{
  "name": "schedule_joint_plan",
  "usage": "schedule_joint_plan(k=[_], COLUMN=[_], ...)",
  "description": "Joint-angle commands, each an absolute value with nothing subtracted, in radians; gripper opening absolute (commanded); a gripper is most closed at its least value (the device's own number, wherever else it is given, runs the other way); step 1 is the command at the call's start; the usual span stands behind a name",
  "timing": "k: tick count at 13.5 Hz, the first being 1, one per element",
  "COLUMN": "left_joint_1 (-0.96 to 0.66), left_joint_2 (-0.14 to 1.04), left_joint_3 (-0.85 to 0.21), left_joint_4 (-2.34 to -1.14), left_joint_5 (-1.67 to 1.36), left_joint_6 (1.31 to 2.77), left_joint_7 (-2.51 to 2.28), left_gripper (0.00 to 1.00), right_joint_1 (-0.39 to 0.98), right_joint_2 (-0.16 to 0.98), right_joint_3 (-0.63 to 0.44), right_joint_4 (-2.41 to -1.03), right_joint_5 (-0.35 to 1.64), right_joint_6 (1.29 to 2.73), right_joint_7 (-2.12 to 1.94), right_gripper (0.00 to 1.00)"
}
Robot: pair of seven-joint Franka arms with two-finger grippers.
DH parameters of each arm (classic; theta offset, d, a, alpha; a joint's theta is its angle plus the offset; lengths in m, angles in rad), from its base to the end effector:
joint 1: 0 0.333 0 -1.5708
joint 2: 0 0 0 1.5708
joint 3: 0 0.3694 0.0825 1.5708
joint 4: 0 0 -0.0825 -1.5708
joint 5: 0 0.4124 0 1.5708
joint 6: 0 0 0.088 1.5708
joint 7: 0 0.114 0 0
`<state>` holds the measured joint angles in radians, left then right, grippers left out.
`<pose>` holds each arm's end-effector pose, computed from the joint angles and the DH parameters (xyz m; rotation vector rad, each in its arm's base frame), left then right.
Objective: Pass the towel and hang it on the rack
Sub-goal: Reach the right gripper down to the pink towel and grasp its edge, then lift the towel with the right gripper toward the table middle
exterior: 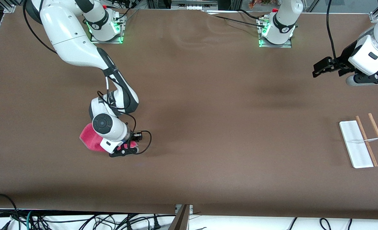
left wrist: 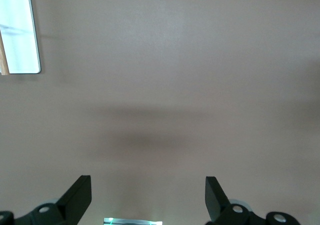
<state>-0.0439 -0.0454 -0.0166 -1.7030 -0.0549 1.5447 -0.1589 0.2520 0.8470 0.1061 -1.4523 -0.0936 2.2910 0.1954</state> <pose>0.5568 -0.0403 0.6292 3.0909 0.1549 -0.1830 0.7386 0.2559 0.1906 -3.1194 -0.2958 0.0083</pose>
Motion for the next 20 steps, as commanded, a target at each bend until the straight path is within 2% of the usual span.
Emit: schedule_joint_plan(k=[1, 3, 7, 10, 13, 15, 18, 20], left_joint_1=[-0.037, -0.037, -0.037, -0.037, -0.037, -0.037, -0.037, -0.037], left_joint_2=[-0.034, -0.034, -0.035, -0.034, -0.034, -0.035, -0.028, -0.020], left_joint_3=[-0.020, -0.020, -0.020, -0.020, -0.020, -0.024, -0.026, -0.025], left_joint_4=[-1.675, -1.675, -1.675, -1.675, -1.675, -1.677, -1.680, -1.675], left_joint_5=[-0.074, -0.074, -0.074, -0.074, -0.074, -0.069, -0.055, -0.040], left_joint_6=[1.520, 1.520, 1.520, 1.520, 1.520, 1.516, 1.514, 1.522], left_joint_7=[-0.146, -0.146, -0.146, -0.146, -0.146, -0.147, -0.149, -0.146], left_gripper=[1.00, 1.00, 1.00, 1.00, 1.00, 1.00, 1.00, 1.00], right_joint_1=[0.256, 0.255, 0.258, 0.276, 0.349, 0.399, 0.429, 0.462], right_joint_2=[0.850, 0.845, 0.755, 0.664, 0.652, 0.634, 0.624, 0.624], right_joint_3=[0.106, 0.106, 0.110, 0.162, 0.172, 0.176, 0.259, 0.293], right_joint_4=[-1.463, -1.460, -1.450, -1.396, -1.238, -1.183, -1.088, -1.072], right_joint_5=[-0.104, -0.104, -0.098, -0.098, -0.091, -0.084, -0.086, -0.090], right_joint_6=[2.306, 2.304, 2.274, 2.173, 2.056, 2.049, 2.060, 2.063], right_joint_7=[0.204, 0.196, 0.187, 0.195, 0.195, 0.208, 0.284, 0.298], right_gripper=[0.16, 0.00, 0.00, 0.00, 0.00, 0.00, 0.00, 0.00])
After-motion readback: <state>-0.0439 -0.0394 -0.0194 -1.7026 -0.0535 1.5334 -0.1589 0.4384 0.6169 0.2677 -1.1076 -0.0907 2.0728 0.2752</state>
